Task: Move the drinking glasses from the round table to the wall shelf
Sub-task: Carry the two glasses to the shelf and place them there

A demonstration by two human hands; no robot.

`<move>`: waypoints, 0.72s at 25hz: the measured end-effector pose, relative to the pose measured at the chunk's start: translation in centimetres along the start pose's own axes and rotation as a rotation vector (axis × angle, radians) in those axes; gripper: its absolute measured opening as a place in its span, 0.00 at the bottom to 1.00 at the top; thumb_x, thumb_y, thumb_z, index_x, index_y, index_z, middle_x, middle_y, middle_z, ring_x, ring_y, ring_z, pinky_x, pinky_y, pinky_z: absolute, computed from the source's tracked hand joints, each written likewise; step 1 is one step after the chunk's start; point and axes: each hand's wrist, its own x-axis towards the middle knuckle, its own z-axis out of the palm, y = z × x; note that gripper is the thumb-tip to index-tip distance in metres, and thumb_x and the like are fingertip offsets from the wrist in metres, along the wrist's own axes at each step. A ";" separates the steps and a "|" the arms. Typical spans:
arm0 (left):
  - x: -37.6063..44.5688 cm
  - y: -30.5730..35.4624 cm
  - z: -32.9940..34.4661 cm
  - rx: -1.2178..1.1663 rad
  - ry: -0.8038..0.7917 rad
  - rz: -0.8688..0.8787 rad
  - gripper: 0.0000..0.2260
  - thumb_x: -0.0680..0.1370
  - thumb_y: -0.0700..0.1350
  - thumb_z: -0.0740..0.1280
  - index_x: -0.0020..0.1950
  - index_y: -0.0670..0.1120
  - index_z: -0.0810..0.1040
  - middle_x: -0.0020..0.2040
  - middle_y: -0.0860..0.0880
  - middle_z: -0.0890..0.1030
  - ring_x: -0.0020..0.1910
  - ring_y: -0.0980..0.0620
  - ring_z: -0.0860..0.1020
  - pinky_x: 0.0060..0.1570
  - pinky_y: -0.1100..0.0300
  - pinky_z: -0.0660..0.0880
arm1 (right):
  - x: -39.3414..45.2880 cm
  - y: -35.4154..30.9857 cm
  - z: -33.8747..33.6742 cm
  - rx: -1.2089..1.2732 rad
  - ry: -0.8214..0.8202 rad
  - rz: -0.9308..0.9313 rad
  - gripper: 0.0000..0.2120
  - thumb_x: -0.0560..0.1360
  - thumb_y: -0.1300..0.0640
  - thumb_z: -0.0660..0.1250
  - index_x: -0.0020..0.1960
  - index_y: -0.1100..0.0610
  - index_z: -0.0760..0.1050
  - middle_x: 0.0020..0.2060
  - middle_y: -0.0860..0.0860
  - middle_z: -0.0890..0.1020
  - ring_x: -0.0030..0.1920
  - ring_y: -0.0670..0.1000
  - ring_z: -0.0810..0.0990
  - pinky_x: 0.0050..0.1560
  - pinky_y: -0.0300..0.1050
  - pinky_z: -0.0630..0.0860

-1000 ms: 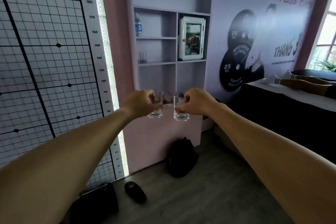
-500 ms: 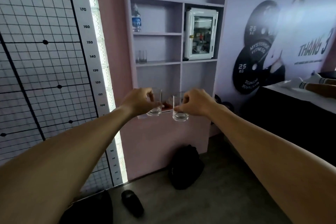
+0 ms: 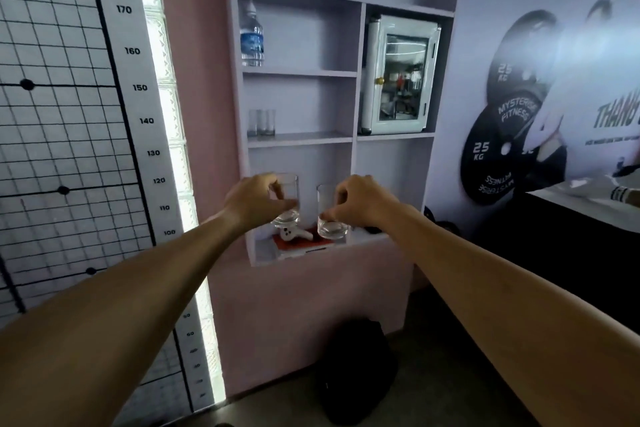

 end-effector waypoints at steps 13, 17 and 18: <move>17.1 -7.4 -0.8 -0.013 0.253 -0.090 0.13 0.70 0.57 0.74 0.40 0.52 0.74 0.35 0.60 0.73 0.40 0.51 0.74 0.37 0.56 0.66 | 21.6 0.0 0.3 0.163 0.187 -0.077 0.14 0.67 0.44 0.77 0.35 0.53 0.77 0.34 0.49 0.81 0.36 0.47 0.78 0.32 0.39 0.72; 21.4 -9.3 0.9 0.028 0.325 -0.083 0.14 0.72 0.57 0.74 0.44 0.51 0.73 0.40 0.57 0.76 0.42 0.52 0.74 0.34 0.59 0.64 | 27.3 1.1 1.4 0.179 0.175 -0.154 0.13 0.68 0.46 0.76 0.39 0.54 0.78 0.36 0.50 0.82 0.40 0.51 0.80 0.39 0.45 0.78; 22.6 -9.8 1.2 0.040 0.351 -0.096 0.14 0.72 0.57 0.74 0.45 0.51 0.73 0.41 0.57 0.76 0.41 0.53 0.74 0.33 0.61 0.64 | 28.9 1.4 1.7 0.181 0.179 -0.171 0.13 0.69 0.46 0.76 0.40 0.55 0.77 0.37 0.51 0.82 0.40 0.51 0.80 0.41 0.47 0.78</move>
